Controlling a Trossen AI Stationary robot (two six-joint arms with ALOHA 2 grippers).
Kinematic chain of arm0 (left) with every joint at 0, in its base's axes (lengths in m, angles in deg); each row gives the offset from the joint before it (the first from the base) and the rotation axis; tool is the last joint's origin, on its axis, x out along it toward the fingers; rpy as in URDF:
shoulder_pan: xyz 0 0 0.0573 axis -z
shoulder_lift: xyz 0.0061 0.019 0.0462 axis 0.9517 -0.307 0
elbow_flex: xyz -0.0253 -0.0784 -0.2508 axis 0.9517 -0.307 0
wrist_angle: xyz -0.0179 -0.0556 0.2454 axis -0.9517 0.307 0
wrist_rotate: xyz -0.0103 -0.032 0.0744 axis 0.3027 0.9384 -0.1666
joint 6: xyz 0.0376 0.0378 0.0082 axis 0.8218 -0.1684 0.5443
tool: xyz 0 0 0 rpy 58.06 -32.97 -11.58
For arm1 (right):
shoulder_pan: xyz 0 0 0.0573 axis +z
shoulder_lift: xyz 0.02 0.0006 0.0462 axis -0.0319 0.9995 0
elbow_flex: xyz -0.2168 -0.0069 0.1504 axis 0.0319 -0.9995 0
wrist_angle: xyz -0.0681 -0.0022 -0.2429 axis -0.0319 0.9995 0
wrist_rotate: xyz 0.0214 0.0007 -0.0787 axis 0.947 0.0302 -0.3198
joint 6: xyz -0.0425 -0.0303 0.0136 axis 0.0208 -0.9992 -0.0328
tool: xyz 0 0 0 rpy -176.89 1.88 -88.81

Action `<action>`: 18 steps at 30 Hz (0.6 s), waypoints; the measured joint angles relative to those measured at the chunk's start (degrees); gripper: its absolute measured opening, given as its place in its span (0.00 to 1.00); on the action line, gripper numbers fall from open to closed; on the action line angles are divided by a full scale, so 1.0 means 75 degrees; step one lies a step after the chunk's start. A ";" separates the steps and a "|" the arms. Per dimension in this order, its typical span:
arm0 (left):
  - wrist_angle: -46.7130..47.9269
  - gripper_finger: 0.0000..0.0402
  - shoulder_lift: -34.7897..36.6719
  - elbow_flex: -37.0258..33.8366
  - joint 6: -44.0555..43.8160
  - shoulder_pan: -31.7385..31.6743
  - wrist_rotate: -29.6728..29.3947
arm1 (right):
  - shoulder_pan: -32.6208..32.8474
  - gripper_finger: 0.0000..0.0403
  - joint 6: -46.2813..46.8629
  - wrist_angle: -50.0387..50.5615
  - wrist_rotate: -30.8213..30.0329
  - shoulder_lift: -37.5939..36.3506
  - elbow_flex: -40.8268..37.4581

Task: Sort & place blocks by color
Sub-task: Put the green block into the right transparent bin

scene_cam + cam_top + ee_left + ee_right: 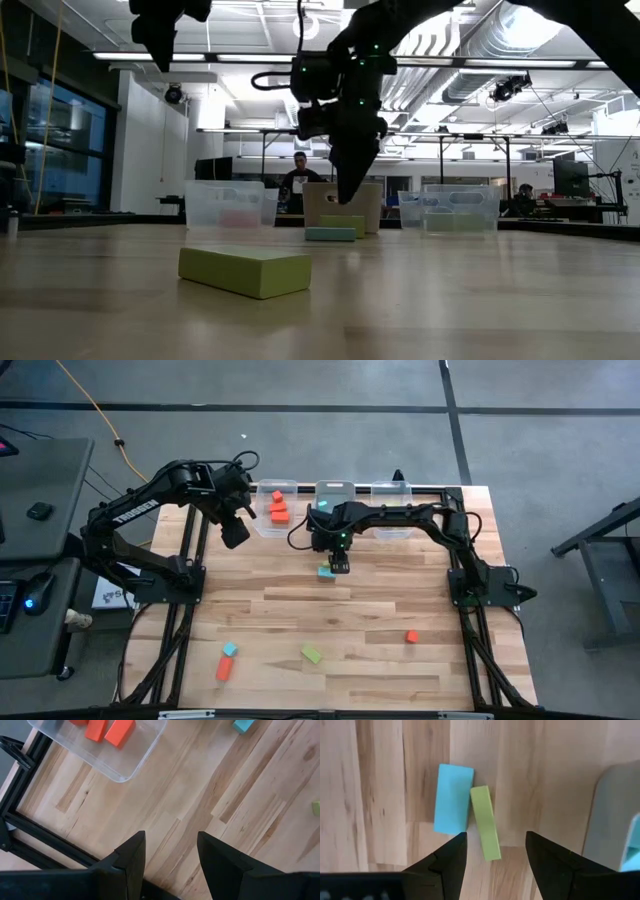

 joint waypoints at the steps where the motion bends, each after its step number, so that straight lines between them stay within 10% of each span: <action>1: 0.0000 0.39 0.0000 -0.0001 0.0000 0.0001 -0.0002 | 0.0000 0.48 -0.0012 -0.0028 0.0001 0.0000 -0.0046; 18: -0.0003 0.39 -0.0003 0.0001 -0.0024 0.0004 0.0000 | 0.0050 0.48 -0.0044 -0.0112 -0.0137 0.0331 -0.0054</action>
